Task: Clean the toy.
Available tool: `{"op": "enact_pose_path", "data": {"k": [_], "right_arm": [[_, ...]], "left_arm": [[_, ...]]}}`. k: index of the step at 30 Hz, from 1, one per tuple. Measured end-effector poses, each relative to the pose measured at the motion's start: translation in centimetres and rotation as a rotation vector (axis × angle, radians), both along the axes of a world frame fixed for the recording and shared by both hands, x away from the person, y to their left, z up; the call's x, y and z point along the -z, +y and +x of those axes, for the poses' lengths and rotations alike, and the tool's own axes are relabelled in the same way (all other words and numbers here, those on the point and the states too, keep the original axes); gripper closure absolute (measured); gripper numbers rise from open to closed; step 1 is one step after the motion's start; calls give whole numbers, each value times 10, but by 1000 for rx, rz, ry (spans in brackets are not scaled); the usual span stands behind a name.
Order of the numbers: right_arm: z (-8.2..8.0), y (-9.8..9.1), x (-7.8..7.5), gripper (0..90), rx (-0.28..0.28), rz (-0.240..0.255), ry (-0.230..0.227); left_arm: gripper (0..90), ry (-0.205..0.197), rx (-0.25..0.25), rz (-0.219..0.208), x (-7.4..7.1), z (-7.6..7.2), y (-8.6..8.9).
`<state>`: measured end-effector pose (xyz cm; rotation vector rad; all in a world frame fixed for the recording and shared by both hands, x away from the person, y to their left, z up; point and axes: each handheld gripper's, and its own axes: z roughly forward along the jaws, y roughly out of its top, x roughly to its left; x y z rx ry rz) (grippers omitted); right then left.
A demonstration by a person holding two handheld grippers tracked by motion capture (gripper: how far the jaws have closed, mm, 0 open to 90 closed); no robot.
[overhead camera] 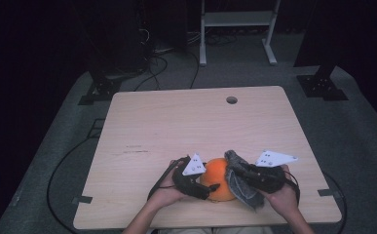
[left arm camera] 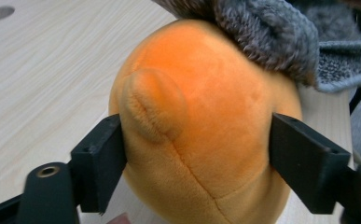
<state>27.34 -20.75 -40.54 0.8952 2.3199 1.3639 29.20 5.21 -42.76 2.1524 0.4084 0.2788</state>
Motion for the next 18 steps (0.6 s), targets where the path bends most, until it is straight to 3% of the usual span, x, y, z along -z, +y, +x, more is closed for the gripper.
{"op": "enact_pose_path", "data": {"k": [3, 6, 9, 12, 15, 18], "right_arm": [[-6, 6, -10, 747, -46, 46, -17], [-12, 18, -15, 747, -71, 15, -45], [-12, 18, -13, 747, -73, -4, -52], [-5, 9, -10, 748, -37, -21, -34], [0, 0, -9, 748, 1, -15, -9], [-7, 5, -16, 748, -11, 5, -31]], "left_arm": [[237, -76, 54, 28, -2, -10, -6], [238, -133, 90, 74, -3, -17, -10], [239, -136, 95, 72, -3, -17, -10], [242, -132, 88, 56, -1, -16, -10], [242, -142, 93, 66, -2, -17, -12], [242, -150, 114, 64, -1, -20, -14]]}}
